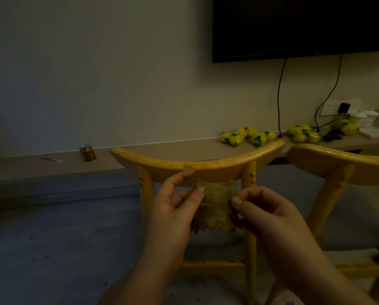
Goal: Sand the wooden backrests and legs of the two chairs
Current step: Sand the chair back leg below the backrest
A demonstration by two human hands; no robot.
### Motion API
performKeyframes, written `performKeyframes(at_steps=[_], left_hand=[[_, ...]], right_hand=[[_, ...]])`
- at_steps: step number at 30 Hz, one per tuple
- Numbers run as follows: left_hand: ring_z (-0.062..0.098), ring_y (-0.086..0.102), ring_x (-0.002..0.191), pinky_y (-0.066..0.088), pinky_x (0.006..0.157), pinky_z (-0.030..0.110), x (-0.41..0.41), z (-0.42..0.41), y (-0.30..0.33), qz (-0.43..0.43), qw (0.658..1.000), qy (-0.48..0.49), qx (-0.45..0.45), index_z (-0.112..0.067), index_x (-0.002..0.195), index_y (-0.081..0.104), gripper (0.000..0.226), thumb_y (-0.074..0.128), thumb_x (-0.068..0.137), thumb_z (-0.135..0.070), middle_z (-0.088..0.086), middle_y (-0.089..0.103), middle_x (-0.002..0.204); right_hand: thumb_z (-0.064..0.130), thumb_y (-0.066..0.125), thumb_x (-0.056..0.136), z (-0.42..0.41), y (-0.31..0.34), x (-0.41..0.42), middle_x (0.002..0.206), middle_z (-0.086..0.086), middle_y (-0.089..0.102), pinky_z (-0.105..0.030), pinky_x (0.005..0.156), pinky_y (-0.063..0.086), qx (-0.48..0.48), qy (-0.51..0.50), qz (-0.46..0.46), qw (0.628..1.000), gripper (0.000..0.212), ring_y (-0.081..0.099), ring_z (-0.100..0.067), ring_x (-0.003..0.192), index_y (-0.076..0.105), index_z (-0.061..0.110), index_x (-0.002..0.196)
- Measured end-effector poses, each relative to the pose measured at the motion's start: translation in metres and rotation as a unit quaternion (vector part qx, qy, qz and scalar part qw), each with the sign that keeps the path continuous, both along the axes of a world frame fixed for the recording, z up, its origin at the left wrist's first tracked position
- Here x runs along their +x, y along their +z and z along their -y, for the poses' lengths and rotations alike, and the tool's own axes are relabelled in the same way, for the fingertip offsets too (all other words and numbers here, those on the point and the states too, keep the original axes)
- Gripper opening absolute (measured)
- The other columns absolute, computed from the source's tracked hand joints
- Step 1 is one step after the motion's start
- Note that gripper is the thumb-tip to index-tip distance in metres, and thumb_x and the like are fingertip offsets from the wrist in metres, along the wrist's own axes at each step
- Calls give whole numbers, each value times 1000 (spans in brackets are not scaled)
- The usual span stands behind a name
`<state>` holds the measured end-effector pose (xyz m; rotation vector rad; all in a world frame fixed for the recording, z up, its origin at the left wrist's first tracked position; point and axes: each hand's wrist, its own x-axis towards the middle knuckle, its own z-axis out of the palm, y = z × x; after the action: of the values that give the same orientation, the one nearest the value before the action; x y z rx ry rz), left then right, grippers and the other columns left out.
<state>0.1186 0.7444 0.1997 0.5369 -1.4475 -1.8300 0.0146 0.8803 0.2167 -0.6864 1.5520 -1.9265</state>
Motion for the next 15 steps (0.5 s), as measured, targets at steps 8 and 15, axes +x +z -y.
performKeyframes(at_steps=[8, 15], left_hand=[[16, 73, 107, 61, 84, 29, 4, 11, -1, 114, 984, -122, -58, -31, 116, 76, 50, 87, 67, -25, -3, 78, 112], [19, 72, 105, 60, 84, 33, 0, 14, 4, 179, 964, -158, -116, -33, 101, 76, 42, 88, 64, -49, 6, 73, 115]], right_hand=[[9, 70, 88, -7, -11, -12, 99, -13, 77, -40, 76, 62, -49, -24, -26, 998, 29, 76, -29, 94, 77, 32, 104], [38, 75, 70, -6, -17, -21, 103, -1, 78, -49, 80, 63, -17, -36, -46, 998, 34, 76, -25, 96, 79, 37, 103]])
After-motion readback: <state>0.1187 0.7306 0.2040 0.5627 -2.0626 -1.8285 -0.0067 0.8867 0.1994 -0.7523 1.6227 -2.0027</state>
